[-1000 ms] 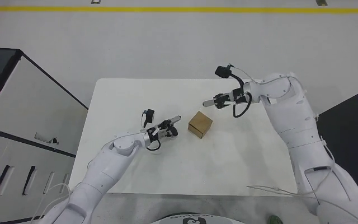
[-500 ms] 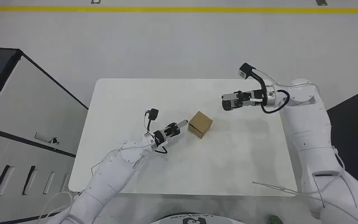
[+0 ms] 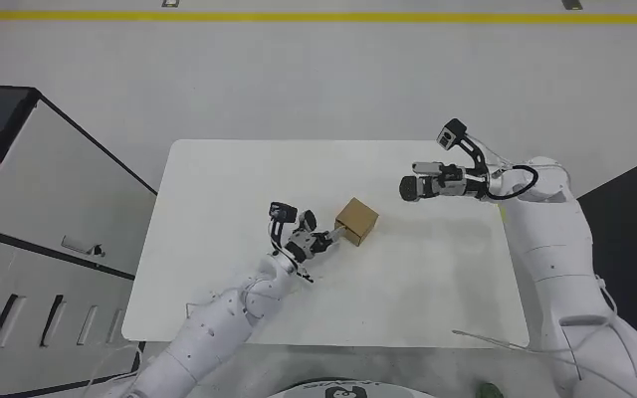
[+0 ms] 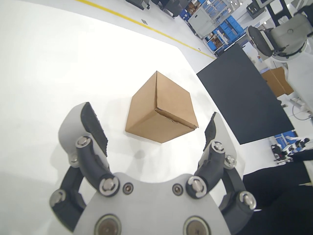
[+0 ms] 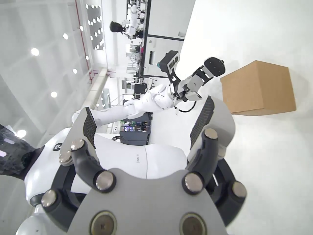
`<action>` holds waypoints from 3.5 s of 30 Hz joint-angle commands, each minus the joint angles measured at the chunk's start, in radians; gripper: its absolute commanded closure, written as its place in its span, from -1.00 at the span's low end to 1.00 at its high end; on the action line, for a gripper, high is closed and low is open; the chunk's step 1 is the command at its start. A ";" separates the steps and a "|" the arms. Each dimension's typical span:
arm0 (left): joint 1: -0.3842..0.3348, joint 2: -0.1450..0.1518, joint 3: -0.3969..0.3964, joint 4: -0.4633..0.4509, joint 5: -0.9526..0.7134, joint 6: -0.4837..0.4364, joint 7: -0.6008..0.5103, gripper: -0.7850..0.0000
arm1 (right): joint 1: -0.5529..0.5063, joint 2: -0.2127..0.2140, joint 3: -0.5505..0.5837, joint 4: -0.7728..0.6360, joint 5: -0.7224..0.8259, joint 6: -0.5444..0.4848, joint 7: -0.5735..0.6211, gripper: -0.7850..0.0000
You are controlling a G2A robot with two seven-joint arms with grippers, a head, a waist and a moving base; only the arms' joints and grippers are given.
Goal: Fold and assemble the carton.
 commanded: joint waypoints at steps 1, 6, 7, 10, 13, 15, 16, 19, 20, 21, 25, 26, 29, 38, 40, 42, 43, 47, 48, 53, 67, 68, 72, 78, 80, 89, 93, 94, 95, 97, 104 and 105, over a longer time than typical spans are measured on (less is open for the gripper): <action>-0.003 -0.004 0.017 0.008 0.072 0.001 0.038 -1.00 | -0.008 0.009 0.001 0.009 0.036 0.008 0.000 -1.00; -0.004 -0.007 0.025 0.013 0.110 0.005 0.056 -1.00 | -0.013 0.019 -0.003 0.012 0.058 0.011 0.000 -1.00; -0.004 -0.007 0.025 0.013 0.110 0.005 0.056 -1.00 | -0.013 0.019 -0.003 0.012 0.058 0.011 0.000 -1.00; -0.004 -0.007 0.025 0.013 0.110 0.005 0.056 -1.00 | -0.013 0.019 -0.003 0.012 0.058 0.011 0.000 -1.00; 0.007 -0.012 0.071 -0.010 0.376 0.264 0.076 -1.00 | -0.013 0.019 -0.003 0.012 0.058 0.011 0.000 -1.00; 0.015 -0.022 0.087 -0.018 0.394 0.323 0.067 -1.00 | -0.013 0.019 -0.003 0.012 0.058 0.011 0.000 -1.00; 0.011 -0.026 0.102 -0.015 0.429 0.349 0.061 -1.00 | -0.013 0.019 -0.003 0.012 0.058 0.011 0.000 -1.00; 0.004 -0.044 0.135 -0.003 0.484 0.417 0.057 -1.00 | -0.013 0.019 -0.003 0.012 0.058 0.011 0.000 -1.00; 0.001 -0.050 0.142 0.002 0.494 0.446 0.056 -1.00 | -0.013 0.019 -0.003 0.012 0.058 0.011 0.000 -1.00; 0.000 -0.056 0.150 0.005 0.503 0.470 0.056 -1.00 | -0.013 0.019 -0.003 0.012 0.058 0.011 0.000 -1.00; -0.001 -0.060 0.154 0.005 0.504 0.480 0.058 -1.00 | -0.013 0.019 -0.003 0.012 0.058 0.011 0.000 -1.00; -0.001 -0.060 0.154 0.005 0.504 0.480 0.058 -1.00 | -0.013 0.019 -0.003 0.012 0.058 0.011 0.000 -1.00; -0.002 -0.059 0.157 0.004 0.521 0.467 0.050 -1.00 | -0.013 0.019 -0.003 0.012 0.058 0.011 0.000 -1.00; -0.014 -0.074 0.156 0.002 0.547 0.430 -0.002 -1.00 | -0.013 0.019 -0.003 0.012 0.058 0.011 0.000 -1.00; -0.022 -0.081 0.160 0.012 0.547 0.432 -0.007 -1.00 | -0.013 0.019 -0.003 0.012 0.058 0.011 0.000 -1.00; -0.032 -0.089 0.164 0.025 0.545 0.426 -0.008 -1.00 | -0.013 0.019 -0.003 0.012 0.058 0.011 0.000 -1.00; -0.038 -0.093 0.165 0.033 0.543 0.424 -0.008 -1.00 | -0.013 0.019 -0.003 0.012 0.058 0.011 0.000 -1.00; -0.053 -0.107 0.170 0.066 0.536 0.414 -0.007 -1.00 | -0.013 0.019 -0.003 0.012 0.058 0.011 0.000 -1.00; -0.056 -0.111 0.171 0.073 0.534 0.412 -0.007 -1.00 | -0.013 0.019 -0.003 0.012 0.058 0.011 0.000 -1.00; -0.068 -0.126 0.173 0.105 0.526 0.401 -0.001 -1.00 | -0.013 0.019 -0.003 0.012 0.058 0.011 0.000 -1.00; -0.083 -0.152 0.158 0.154 0.530 0.377 0.009 -0.69 | -0.013 0.019 -0.003 0.012 0.058 0.011 0.000 -1.00; -0.084 -0.154 0.157 0.157 0.531 0.375 0.010 -0.65 | -0.013 0.019 -0.003 0.012 0.058 0.011 0.000 -1.00; -0.087 -0.160 0.152 0.168 0.534 0.371 0.009 0.47 | -0.013 0.019 -0.003 0.012 0.058 0.011 0.000 -1.00; -0.080 -0.161 0.130 0.159 0.550 0.379 0.006 1.00 | -0.013 0.019 -0.003 0.012 0.058 0.011 0.000 -1.00; -0.069 -0.155 0.114 0.132 0.564 0.378 0.003 1.00 | -0.013 0.019 -0.003 0.012 0.058 0.011 0.000 -1.00; 0.052 -0.097 -0.014 -0.128 0.618 0.296 -0.093 1.00 | -0.013 0.019 -0.003 0.012 0.058 0.011 0.000 -1.00; 0.111 -0.074 -0.062 -0.268 0.644 0.235 -0.160 1.00 | -0.013 0.019 -0.003 0.012 0.058 0.011 0.000 -1.00; 0.121 -0.069 -0.072 -0.298 0.658 0.219 -0.169 1.00 | -0.013 0.019 -0.003 0.012 0.058 0.011 0.000 -1.00; 0.121 -0.069 -0.072 -0.298 0.658 0.219 -0.169 1.00 | -0.013 0.019 -0.003 0.012 0.058 0.011 0.000 -1.00; 0.121 -0.069 -0.072 -0.298 0.658 0.219 -0.169 1.00 | -0.013 0.019 -0.003 0.012 0.058 0.011 0.000 -1.00; 0.121 -0.069 -0.072 -0.298 0.658 0.219 -0.169 1.00 | -0.013 0.019 -0.003 0.012 0.058 0.011 0.000 -1.00; 0.122 -0.069 -0.075 -0.299 0.655 0.220 -0.170 1.00 | -0.013 0.019 -0.003 0.012 0.058 0.011 0.000 -1.00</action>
